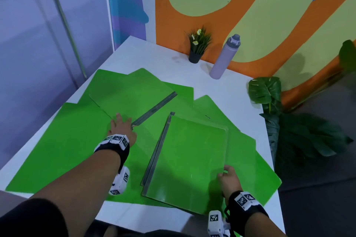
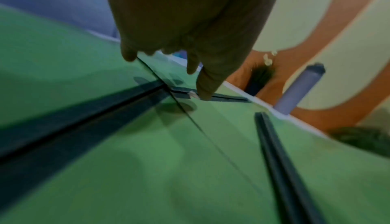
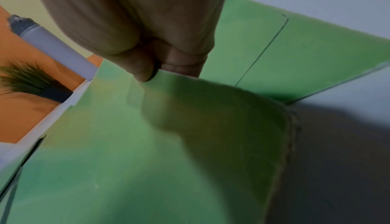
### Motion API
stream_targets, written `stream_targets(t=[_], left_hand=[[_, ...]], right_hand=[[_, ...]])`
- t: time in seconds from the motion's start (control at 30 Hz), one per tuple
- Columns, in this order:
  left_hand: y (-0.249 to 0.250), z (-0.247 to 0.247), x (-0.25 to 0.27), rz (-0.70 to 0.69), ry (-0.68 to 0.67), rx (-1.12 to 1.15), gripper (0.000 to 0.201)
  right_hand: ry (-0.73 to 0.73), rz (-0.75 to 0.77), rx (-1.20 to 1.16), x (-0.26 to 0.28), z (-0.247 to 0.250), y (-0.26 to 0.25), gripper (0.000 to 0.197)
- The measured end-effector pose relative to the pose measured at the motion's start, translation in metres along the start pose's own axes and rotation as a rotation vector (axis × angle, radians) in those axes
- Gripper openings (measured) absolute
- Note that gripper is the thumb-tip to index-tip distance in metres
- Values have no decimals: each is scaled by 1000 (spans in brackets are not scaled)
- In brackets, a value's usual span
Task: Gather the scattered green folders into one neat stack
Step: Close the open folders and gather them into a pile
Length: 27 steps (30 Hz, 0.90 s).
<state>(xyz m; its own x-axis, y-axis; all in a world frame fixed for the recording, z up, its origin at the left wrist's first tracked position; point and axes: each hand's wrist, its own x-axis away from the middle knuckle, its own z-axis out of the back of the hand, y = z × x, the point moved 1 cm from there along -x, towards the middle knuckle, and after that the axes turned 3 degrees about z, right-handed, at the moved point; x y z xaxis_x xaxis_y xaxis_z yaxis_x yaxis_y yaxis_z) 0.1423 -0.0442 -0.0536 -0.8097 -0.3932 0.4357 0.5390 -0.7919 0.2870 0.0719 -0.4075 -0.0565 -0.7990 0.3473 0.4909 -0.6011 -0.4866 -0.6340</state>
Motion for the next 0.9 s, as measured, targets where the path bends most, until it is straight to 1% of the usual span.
stream_targets(t=[0.03,0.07,0.17,0.33,0.37,0.47,0.53,0.63,0.73,0.77,0.83,0.9], left_hand=[[-4,-1,0,-27,-29,-60,63],[-16,-7,4,-10,-45,-102,62],[-24,-13,12,-49,32,-246,61],[-25,-18,18,-110,136,-150,43],[-24,-17,17,-121,153,-169,44],[-20,-11,14,-132,183,-313,57],[-20,-7,12,-134,156,-293,58],[-17,-4,12,-160,32,-162,40],[-10,1,20,-190,-17,-220,26],[-9,3,23,-208,-13,-239,23],[-5,15,30,-244,39,-234,17],[-2,37,42,-264,158,-198,6]], right_hand=[[2,9,9,0,2,0,37],[-20,19,32,3,1,1,38],[-6,19,15,0,7,-1,38],[36,34,-43,-5,10,-7,44],[39,33,-76,-6,10,-9,45],[12,-1,-221,-7,11,-14,40],[9,-26,-277,-6,8,-18,43],[-6,-33,-321,-7,6,-21,44],[-22,-51,-376,-5,5,-22,44],[-23,-46,-389,-2,5,-23,43],[2,-31,-370,4,8,-29,44],[9,-27,-384,10,13,-38,50]])
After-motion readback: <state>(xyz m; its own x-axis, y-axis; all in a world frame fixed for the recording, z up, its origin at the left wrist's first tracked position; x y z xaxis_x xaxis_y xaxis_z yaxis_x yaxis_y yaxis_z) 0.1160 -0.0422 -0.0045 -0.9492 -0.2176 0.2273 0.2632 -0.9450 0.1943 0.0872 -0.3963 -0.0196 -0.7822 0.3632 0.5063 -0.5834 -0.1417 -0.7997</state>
